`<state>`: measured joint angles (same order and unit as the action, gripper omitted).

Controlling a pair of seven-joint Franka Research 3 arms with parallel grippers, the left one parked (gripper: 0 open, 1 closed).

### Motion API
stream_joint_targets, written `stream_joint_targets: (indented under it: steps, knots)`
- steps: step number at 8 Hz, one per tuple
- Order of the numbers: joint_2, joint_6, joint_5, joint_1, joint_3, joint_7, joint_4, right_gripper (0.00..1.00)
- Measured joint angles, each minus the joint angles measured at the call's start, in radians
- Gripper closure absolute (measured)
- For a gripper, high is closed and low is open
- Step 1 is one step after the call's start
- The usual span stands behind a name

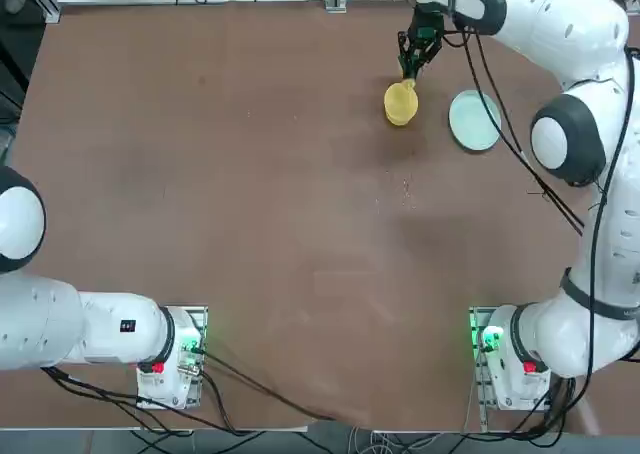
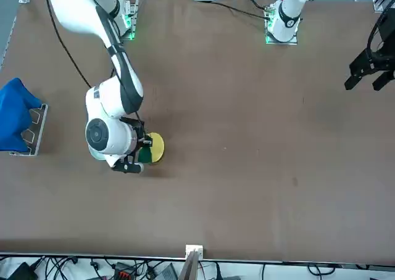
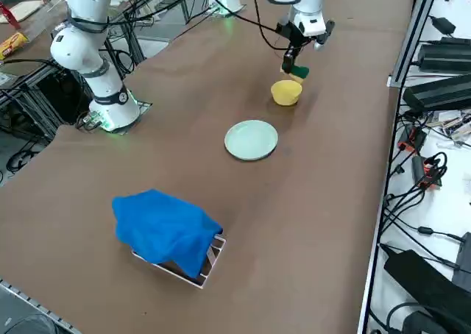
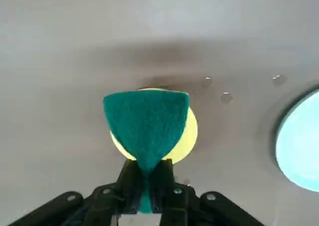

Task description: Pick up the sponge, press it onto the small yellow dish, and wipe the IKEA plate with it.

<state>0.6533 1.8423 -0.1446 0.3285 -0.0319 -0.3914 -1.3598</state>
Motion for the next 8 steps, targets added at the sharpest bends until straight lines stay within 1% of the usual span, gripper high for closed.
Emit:
stream_joint_targets:
  steps: [2, 4, 5, 6, 8]
  knots:
    - [-0.022, 0.0, 0.029, -0.059, 0.006, 0.05, -0.053, 0.88]
    - [-0.057, 0.022, 0.049, -0.167, 0.008, 0.143, -0.144, 0.88]
    - [-0.087, 0.078, 0.049, -0.217, 0.008, 0.193, -0.216, 0.88]
    - [-0.128, 0.165, 0.049, -0.251, 0.007, 0.236, -0.315, 0.88]
    - [-0.218, 0.395, 0.049, -0.26, 0.001, 0.257, -0.567, 0.88]
